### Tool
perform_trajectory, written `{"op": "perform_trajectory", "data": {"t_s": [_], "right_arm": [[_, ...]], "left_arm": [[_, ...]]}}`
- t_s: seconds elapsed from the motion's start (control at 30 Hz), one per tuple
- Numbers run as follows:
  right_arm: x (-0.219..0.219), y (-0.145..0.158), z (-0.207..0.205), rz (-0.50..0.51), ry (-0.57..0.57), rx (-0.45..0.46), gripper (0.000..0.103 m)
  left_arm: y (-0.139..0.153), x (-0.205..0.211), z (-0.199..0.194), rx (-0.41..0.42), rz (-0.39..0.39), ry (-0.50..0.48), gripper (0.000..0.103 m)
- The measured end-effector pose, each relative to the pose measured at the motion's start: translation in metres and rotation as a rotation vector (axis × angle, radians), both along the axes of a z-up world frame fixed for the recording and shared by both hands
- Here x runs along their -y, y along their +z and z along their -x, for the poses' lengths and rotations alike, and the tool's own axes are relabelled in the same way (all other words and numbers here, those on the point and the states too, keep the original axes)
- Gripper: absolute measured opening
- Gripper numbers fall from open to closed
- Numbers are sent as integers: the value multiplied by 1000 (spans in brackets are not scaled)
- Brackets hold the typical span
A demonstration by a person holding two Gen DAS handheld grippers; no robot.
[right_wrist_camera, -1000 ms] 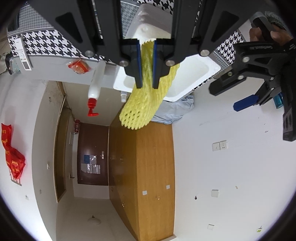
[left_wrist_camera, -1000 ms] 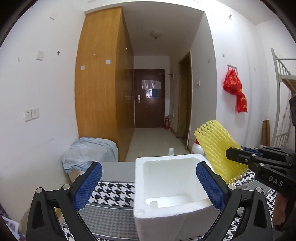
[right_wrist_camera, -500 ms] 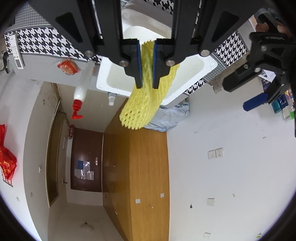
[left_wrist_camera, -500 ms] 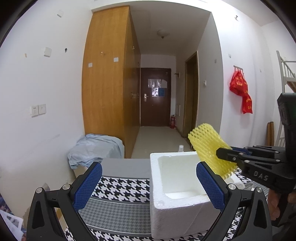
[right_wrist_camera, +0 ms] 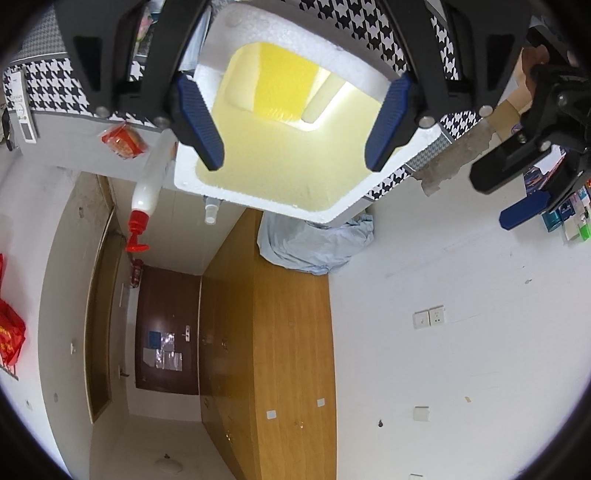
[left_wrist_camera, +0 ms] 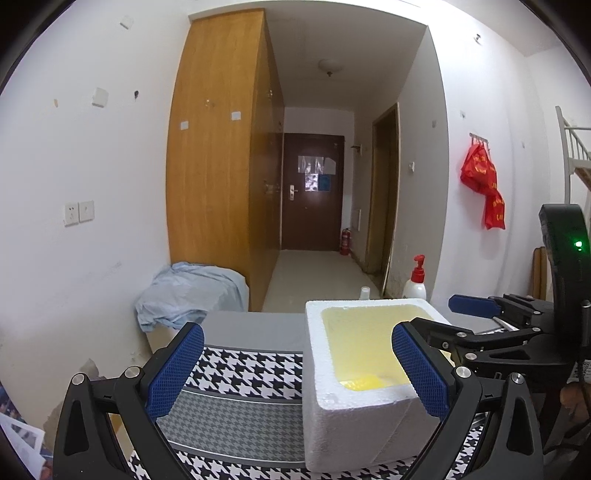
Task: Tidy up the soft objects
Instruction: 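Open the right gripper to drop the net into the box, then move the right gripper back toward the remaining items on the table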
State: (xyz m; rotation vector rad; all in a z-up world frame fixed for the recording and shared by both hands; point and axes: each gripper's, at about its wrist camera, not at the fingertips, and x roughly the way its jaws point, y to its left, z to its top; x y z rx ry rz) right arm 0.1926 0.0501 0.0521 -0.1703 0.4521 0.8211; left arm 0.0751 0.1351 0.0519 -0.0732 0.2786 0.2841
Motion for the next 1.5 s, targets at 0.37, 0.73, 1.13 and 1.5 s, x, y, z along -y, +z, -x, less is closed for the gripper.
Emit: {"op": "perform_trajectory", "data": {"t_s": [0.37, 0.73, 1.13, 1.5], "right_arm": [[21, 8, 19, -5, -40, 58, 82], [58, 20, 43, -70, -94, 114, 100], [97, 21, 57, -95, -166, 139, 101], [129, 16, 72, -98, -251, 181, 102]], "left_arm": [[2, 12, 10, 14, 3, -31, 102], [4, 34, 19, 18, -1, -67, 102], [10, 64, 31, 39, -31, -110, 102], [7, 95, 38, 66, -58, -127, 102]]}}
